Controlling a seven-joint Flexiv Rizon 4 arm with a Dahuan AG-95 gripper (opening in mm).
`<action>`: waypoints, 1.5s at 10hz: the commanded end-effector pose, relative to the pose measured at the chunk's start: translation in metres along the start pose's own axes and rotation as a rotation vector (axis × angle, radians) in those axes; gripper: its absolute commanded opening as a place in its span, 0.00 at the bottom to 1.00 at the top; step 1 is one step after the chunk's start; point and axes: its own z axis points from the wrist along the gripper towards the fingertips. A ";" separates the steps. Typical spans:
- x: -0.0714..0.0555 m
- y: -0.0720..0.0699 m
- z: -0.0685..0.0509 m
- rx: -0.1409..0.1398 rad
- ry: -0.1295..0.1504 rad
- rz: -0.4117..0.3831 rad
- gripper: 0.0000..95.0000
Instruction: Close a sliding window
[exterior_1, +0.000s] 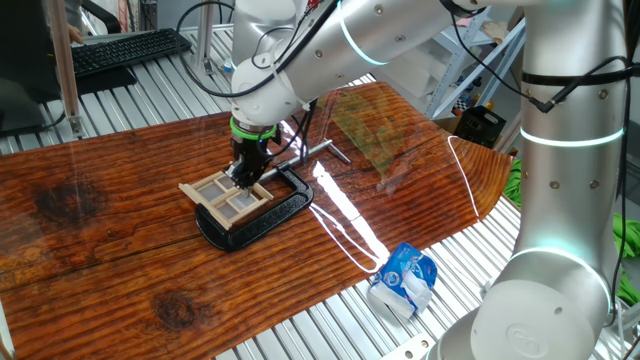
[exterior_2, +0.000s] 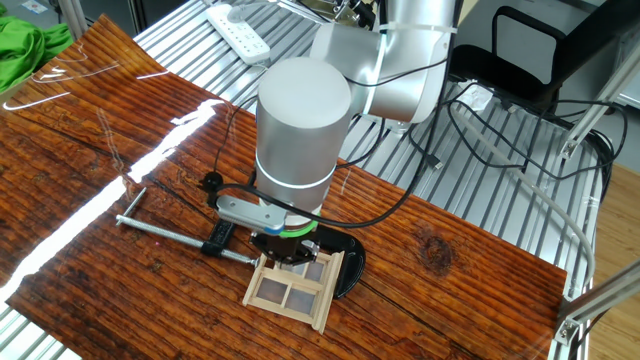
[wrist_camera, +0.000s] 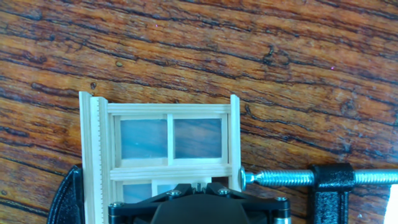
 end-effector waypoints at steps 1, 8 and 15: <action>-0.001 -0.001 0.000 0.005 -0.002 0.000 0.00; -0.002 -0.007 0.000 0.008 -0.001 0.000 0.00; -0.003 -0.009 -0.001 -0.002 -0.007 0.000 0.00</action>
